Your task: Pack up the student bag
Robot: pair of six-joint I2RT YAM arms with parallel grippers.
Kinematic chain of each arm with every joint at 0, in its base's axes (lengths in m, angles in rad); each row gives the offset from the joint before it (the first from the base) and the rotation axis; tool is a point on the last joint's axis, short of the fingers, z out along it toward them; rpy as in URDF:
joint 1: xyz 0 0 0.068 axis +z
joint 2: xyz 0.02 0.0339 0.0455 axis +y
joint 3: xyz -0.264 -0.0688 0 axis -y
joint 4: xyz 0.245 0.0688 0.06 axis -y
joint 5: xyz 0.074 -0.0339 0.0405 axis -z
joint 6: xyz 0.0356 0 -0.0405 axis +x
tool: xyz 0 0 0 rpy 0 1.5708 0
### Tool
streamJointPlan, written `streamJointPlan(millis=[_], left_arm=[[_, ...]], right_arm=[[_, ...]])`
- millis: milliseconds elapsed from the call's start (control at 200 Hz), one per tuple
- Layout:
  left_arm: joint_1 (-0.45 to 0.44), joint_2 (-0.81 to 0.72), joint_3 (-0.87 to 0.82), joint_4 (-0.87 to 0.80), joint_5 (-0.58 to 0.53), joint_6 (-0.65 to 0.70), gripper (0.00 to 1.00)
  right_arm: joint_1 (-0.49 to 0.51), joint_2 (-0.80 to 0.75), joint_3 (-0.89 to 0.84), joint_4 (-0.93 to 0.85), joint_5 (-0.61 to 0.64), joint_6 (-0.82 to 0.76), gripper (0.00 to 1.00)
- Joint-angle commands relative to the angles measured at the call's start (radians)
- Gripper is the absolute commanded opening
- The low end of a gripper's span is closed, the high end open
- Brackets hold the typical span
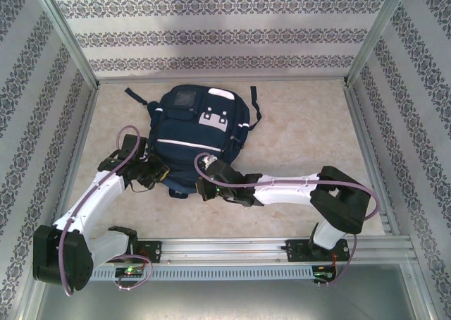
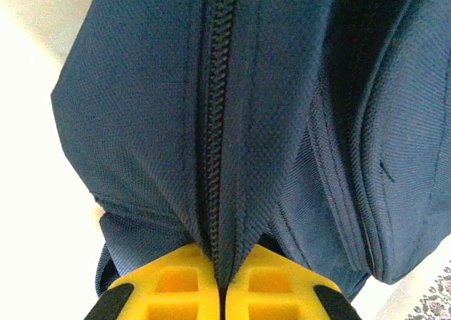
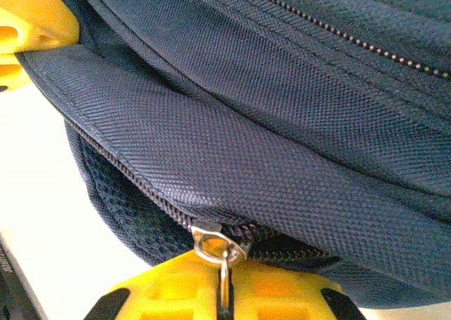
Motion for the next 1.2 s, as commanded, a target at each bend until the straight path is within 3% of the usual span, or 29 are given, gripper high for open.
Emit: streamJointPlan(millis=[0,340,625,899,1194], left_arm=[[0.065,-0.038,0.062,-0.035,-0.177,0.056,0.00],[0.072,-0.044,0.087,-0.058,-0.204,0.102,0.00],[0.072,-0.029,0.087,-0.050,-0.189,0.125,0.00],[0.072,-0.040,0.109,-0.077,-0.206,0.147,0.00],[0.076,-0.027,0.138,-0.089,-0.201,0.166,0.00]], right_arm=[[-0.057,-0.032,-0.070,-0.113,0.027,-0.020,0.00],[-0.122,-0.077,-0.061,-0.221,-0.141,-0.186,0.00],[-0.155,-0.085,0.054,-0.291,-0.429,-0.274,0.00],[-0.196,-0.032,0.094,-0.416,-0.283,-0.267,0.00],[-0.291,-0.057,-0.024,-0.348,-0.112,-0.234,0.00]])
